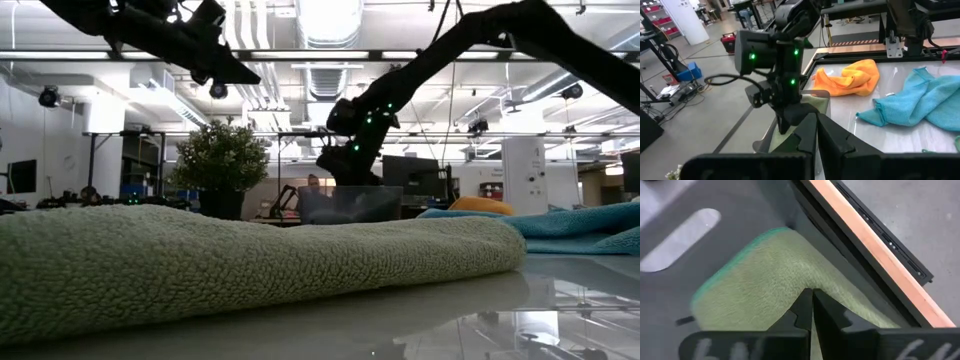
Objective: Fold microfiber towels
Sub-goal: Put the folded green towel into the black bin
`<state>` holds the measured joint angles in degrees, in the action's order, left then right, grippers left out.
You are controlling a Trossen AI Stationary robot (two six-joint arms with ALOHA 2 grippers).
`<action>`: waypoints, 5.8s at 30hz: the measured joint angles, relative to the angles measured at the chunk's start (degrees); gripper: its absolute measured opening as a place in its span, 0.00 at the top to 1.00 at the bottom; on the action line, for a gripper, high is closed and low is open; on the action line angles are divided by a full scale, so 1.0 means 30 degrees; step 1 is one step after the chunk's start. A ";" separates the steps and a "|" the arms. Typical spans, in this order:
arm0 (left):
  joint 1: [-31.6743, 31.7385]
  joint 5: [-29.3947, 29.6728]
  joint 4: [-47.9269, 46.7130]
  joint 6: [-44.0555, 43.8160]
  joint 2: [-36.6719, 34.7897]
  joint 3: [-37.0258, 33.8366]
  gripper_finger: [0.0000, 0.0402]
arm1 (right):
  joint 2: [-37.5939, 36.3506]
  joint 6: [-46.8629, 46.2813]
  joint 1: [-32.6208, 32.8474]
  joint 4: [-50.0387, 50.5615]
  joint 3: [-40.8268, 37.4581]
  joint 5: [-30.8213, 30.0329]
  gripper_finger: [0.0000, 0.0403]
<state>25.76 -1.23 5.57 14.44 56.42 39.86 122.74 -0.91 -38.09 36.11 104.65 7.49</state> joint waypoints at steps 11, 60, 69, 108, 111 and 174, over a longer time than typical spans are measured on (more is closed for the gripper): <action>0.0000 0.0052 0.0075 0.0503 0.0007 0.0000 1.00 | 0.0581 0.0619 0.0660 -0.1006 0.0751 0.1049 0.98; -0.1042 0.2974 0.7503 -0.1020 1.1383 -0.0584 1.00 | -0.0739 0.3247 0.1198 0.2043 0.0959 -0.1773 0.98; -0.1042 0.3036 0.7508 -0.1155 1.1468 -0.0532 1.00 | -0.1044 0.3750 0.1020 0.3284 -0.0281 -0.3508 0.98; -0.1307 0.3020 0.7482 -0.1238 1.1111 -0.0583 1.00 | -0.2208 0.5818 0.1151 0.3261 -0.2804 -0.2519 0.98; -0.1391 0.3016 0.7486 -0.1238 1.1111 -0.0583 1.00 | -0.1759 0.5849 0.1151 0.3096 -0.2809 -0.2514 0.98; -0.2550 0.2965 0.7473 -0.1177 0.9497 -0.0554 1.00 | -0.0953 0.6368 0.0144 0.2424 -0.2036 -0.2754 0.98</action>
<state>18.11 7.66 27.99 10.91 84.92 38.20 119.88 18.20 -37.65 43.38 98.54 -0.78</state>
